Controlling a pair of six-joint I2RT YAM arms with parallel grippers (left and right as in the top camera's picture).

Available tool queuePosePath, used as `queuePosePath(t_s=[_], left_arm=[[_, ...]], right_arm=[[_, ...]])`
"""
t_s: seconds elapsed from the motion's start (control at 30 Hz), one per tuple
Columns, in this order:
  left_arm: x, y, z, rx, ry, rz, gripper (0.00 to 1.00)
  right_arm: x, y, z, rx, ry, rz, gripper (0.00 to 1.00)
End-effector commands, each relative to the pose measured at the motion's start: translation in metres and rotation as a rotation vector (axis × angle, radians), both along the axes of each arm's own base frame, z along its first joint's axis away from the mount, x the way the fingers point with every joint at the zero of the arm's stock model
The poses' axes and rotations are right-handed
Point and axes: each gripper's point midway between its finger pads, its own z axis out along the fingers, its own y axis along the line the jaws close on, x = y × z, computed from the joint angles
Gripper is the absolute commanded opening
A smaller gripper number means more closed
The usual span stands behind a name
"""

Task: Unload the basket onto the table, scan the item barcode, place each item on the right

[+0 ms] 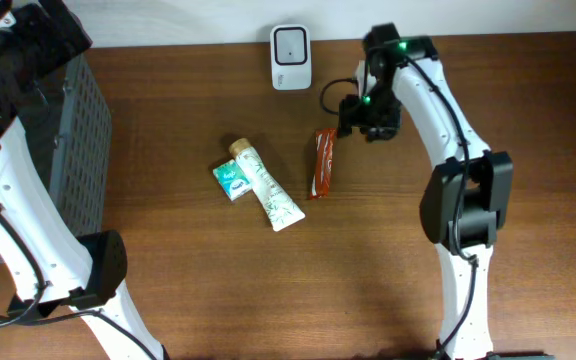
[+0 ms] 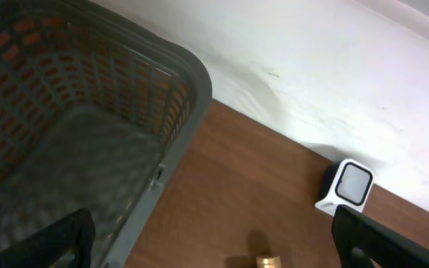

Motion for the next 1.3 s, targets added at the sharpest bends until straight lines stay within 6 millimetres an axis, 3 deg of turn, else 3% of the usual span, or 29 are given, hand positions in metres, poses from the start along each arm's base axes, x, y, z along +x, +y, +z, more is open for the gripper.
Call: queuePosePath(t_s=[0.0,0.07,0.17,0.37,0.47,0.53,0.67,0.77,0.87,0.93,1.0,1.1,1.17,1.27], left_arm=[[-0.006,0.003,0.007,0.019,-0.013,0.003,0.99],[-0.006,0.003,0.007,0.019,-0.014,0.003,0.99],[-0.006,0.003,0.007,0.019,-0.014,0.003,0.99],[-0.006,0.003,0.006,0.019,-0.013,0.003,0.99],[-0.006,0.003,0.007,0.019,-0.014,0.003,0.99],[-0.006,0.003,0.007,0.019,-0.014,0.003,0.99],[-0.006,0.003,0.007,0.019,-0.013,0.003,0.99],[-0.006,0.003,0.007,0.019,-0.014,0.003,0.99],[-0.006,0.003,0.007,0.019,-0.014,0.003,0.99],[-0.006,0.003,0.007,0.019,-0.014,0.003,0.99],[-0.006,0.003,0.007,0.019,-0.014,0.003,0.99],[-0.006,0.003,0.007,0.019,-0.014,0.003,0.99],[-0.006,0.003,0.007,0.019,-0.013,0.003,0.99],[-0.006,0.003,0.007,0.019,-0.014,0.003,0.99]], right_arm=[[-0.019,0.043,-0.001,0.265,0.024,0.16,0.53],[-0.018,0.049,0.002,0.26,0.001,0.183,0.5],[-0.016,0.056,0.004,0.257,-0.017,0.2,0.54],[-0.035,0.041,-0.035,0.105,0.076,0.146,0.55],[-0.048,0.039,-0.052,0.11,0.125,0.135,0.67],[-0.049,0.047,-0.052,0.163,0.128,0.133,0.9],[-0.04,0.059,-0.048,0.226,0.086,0.139,0.91],[-0.04,0.058,-0.055,0.223,0.083,0.139,0.65],[-0.043,0.057,-0.068,0.222,0.087,0.121,0.25],[-0.039,0.057,-0.066,0.218,0.074,0.122,0.08],[-0.027,0.047,-0.056,0.139,0.036,0.123,0.04],[-0.006,0.019,-0.024,-0.06,-0.026,0.074,0.04],[0.007,-0.021,0.007,-0.357,-0.097,-0.009,0.04],[0.005,-0.053,0.018,-0.662,-0.144,-0.075,0.04]])
